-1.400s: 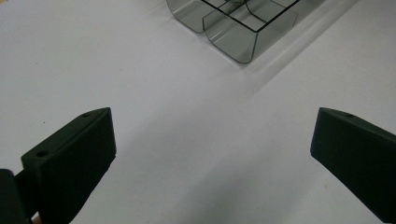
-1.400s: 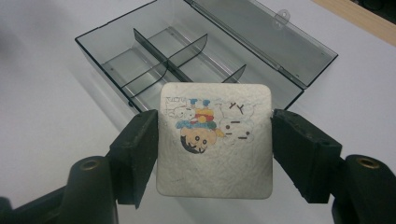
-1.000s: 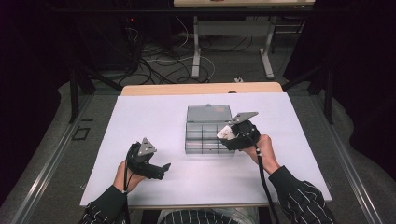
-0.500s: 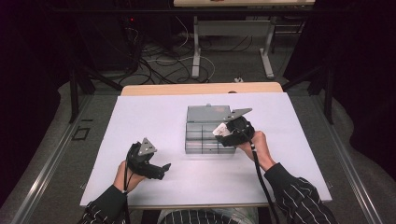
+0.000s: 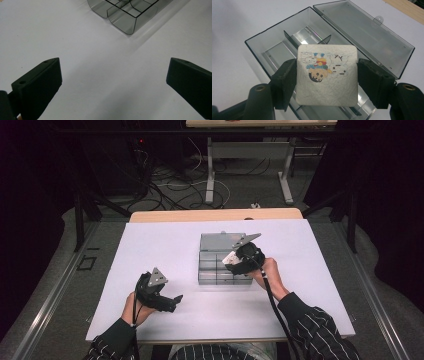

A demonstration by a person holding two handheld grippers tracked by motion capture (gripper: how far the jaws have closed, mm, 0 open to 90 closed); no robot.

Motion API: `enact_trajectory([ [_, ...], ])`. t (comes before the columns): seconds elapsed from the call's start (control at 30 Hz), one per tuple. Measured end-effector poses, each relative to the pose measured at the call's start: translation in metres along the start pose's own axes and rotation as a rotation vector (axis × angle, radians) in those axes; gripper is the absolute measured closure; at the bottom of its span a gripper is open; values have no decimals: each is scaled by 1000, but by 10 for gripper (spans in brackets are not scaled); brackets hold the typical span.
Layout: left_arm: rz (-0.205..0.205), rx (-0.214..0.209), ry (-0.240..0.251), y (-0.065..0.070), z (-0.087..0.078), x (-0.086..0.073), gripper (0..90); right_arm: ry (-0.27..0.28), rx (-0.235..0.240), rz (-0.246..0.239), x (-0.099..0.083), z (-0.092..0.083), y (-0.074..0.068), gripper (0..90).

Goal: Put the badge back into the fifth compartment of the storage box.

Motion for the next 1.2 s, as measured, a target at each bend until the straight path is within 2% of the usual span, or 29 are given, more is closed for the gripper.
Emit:
enact_trajectory([
  [0.03,0,-2,-1,0,0,0,1,-10,12,-6,0,1,-1,330],
  [0.13,-1,0,6,1,1,1,1,-13,-3,-24,0,7,1,330],
  [0.27,0,1,7,1,1,1,1,-27,-5,-22,-1,11,-1,330],
  [0.47,0,0,5,1,1,1,1,-39,-2,7,-2,16,-2,330],
  [0.5,0,1,4,1,1,1,1,-55,8,-16,-2,17,-1,330],
  [0.63,8,-3,-4,1,1,1,1,-54,-2,5,-3,22,-3,329],
  [0.67,2,-2,2,1,1,1,1,-74,7,6,-4,21,-3,330],
  [0.73,1,-3,1,1,1,1,1,-79,3,11,-4,23,-3,329],
  [1.2,-2,-5,1,2,0,1,1,-88,11,3,-6,28,-4,329],
])
Point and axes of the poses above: each handheld gripper's, and its own axes: z roughly forward along the jaws, x roughly out of its top, y roughly to its right, the point moved 9 cm from there along z, roughly forward along the jaws, and after that the axes turned 9 degrees about x, right-handed, at the moved point
